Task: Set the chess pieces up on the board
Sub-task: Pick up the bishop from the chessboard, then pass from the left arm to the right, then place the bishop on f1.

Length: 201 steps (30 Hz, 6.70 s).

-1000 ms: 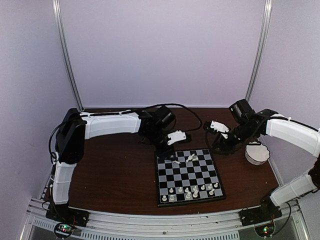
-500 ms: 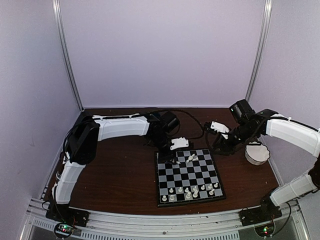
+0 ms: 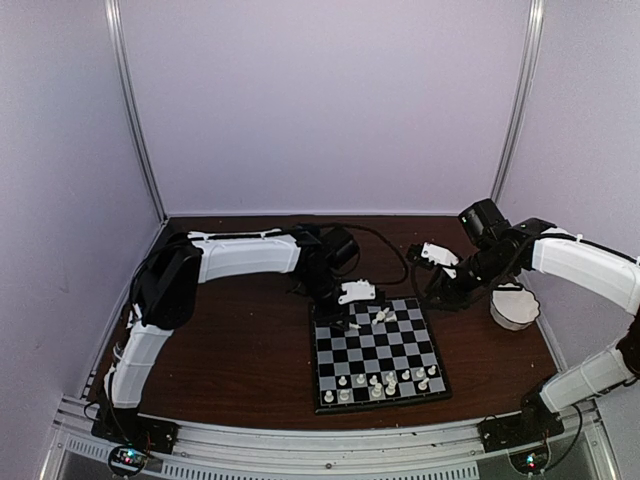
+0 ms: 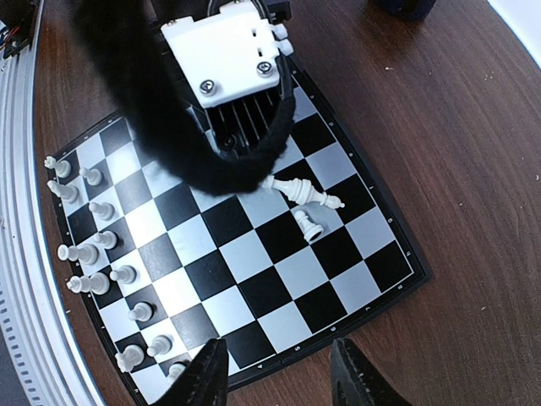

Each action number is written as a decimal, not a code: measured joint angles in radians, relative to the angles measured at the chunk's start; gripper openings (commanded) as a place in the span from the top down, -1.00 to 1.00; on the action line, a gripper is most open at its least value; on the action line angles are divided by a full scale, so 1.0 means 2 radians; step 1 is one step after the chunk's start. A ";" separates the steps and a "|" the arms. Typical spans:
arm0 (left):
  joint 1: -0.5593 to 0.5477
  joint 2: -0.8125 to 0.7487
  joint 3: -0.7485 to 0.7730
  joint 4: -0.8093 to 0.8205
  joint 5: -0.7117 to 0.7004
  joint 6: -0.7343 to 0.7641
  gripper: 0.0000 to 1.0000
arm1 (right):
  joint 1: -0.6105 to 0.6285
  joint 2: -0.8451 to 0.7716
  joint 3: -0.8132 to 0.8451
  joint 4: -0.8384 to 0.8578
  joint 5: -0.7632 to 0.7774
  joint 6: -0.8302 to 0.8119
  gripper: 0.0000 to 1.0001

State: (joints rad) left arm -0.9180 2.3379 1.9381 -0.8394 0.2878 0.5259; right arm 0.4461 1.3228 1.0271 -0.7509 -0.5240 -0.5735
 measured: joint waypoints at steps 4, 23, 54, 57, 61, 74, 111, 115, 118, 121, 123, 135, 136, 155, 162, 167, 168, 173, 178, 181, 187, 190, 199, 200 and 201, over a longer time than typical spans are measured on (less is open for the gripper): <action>0.000 0.002 0.000 0.000 0.000 -0.002 0.52 | 0.000 0.001 0.000 0.000 0.000 0.000 0.13; 0.000 -0.068 -0.081 0.057 -0.007 -0.100 0.72 | -0.001 -0.007 0.000 0.000 -0.003 0.002 0.13; -0.036 -0.382 -0.409 0.463 0.058 -0.418 0.70 | 0.008 0.015 0.141 -0.101 -0.184 0.053 0.00; -0.043 -0.382 -0.414 0.477 0.058 -0.428 0.70 | 0.018 0.042 0.155 -0.101 -0.215 0.079 0.00; -0.050 -0.382 -0.416 0.493 0.057 -0.436 0.70 | 0.030 0.086 0.189 -0.101 -0.256 0.105 0.00; -0.058 -0.382 -0.417 0.517 0.056 -0.443 0.70 | 0.065 0.107 0.198 -0.084 -0.322 0.164 0.18; -0.059 -0.377 -0.417 0.524 0.051 -0.444 0.69 | 0.072 0.116 0.184 -0.024 -0.324 0.221 0.76; -0.059 -0.374 -0.417 0.525 0.046 -0.446 0.53 | 0.072 0.115 0.184 -0.023 -0.321 0.220 0.86; -0.059 -0.371 -0.417 0.525 0.044 -0.448 0.32 | 0.072 0.115 0.182 -0.023 -0.313 0.216 0.89; -0.059 -0.370 -0.417 0.524 0.031 -0.447 0.20 | 0.072 0.115 0.182 -0.025 -0.309 0.207 0.90; -0.060 -0.370 -0.417 0.521 0.018 -0.446 0.14 | 0.072 0.115 0.182 -0.030 -0.302 0.200 0.90; -0.062 -0.386 -0.418 0.439 -0.048 -0.423 0.04 | 0.041 0.074 0.180 -0.072 -0.262 0.153 0.91; -0.062 -0.392 -0.418 0.431 -0.055 -0.422 0.03 | 0.039 0.068 0.179 -0.076 -0.257 0.146 0.90; -0.062 -0.447 -0.465 0.324 -0.220 -0.422 0.03 | 0.044 -0.064 0.061 -0.171 -0.097 -0.008 0.90; -0.062 -0.446 -0.460 0.306 -0.242 -0.433 -0.03 | 0.109 -0.075 -0.007 -0.169 -0.006 -0.043 0.90; -0.062 -0.444 -0.448 0.300 -0.253 -0.447 -0.22 | 0.170 -0.075 -0.019 -0.161 0.048 -0.056 0.89; -0.061 -0.444 -0.448 0.300 -0.254 -0.451 -0.25 | 0.179 -0.075 -0.020 -0.160 0.057 -0.057 0.89; -0.056 -0.441 -0.448 0.299 -0.256 -0.469 -0.36 | 0.205 -0.063 -0.026 -0.148 0.090 -0.065 0.89; -0.047 -0.440 -0.448 0.294 -0.255 -0.488 -0.37 | 0.227 -0.035 -0.026 -0.134 0.114 -0.069 0.89; -0.045 -0.439 -0.448 0.288 -0.255 -0.496 -0.37 | 0.245 -0.019 -0.026 -0.128 0.126 -0.072 0.89; -0.045 -0.439 -0.448 0.282 -0.257 -0.505 -0.36 | 0.283 0.017 -0.026 -0.107 0.153 -0.083 0.89; -0.045 -0.439 -0.450 0.276 -0.257 -0.508 -0.36 | 0.300 0.032 -0.026 -0.097 0.167 -0.088 0.89; -0.045 -0.443 -0.453 0.266 -0.263 -0.508 -0.36 | 0.327 0.040 -0.035 -0.077 0.189 -0.092 0.89; -0.045 -0.443 -0.453 0.265 -0.265 -0.508 -0.36 | 0.329 0.040 -0.037 -0.077 0.192 -0.092 0.89; -0.045 -0.443 -0.453 0.264 -0.266 -0.508 -0.36 | 0.330 0.040 -0.039 -0.076 0.194 -0.092 0.89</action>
State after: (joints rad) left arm -1.0088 1.4509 1.0321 -0.3122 -0.2451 -0.4896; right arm 1.1069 1.4033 0.9501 -0.9028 -0.1368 -0.7570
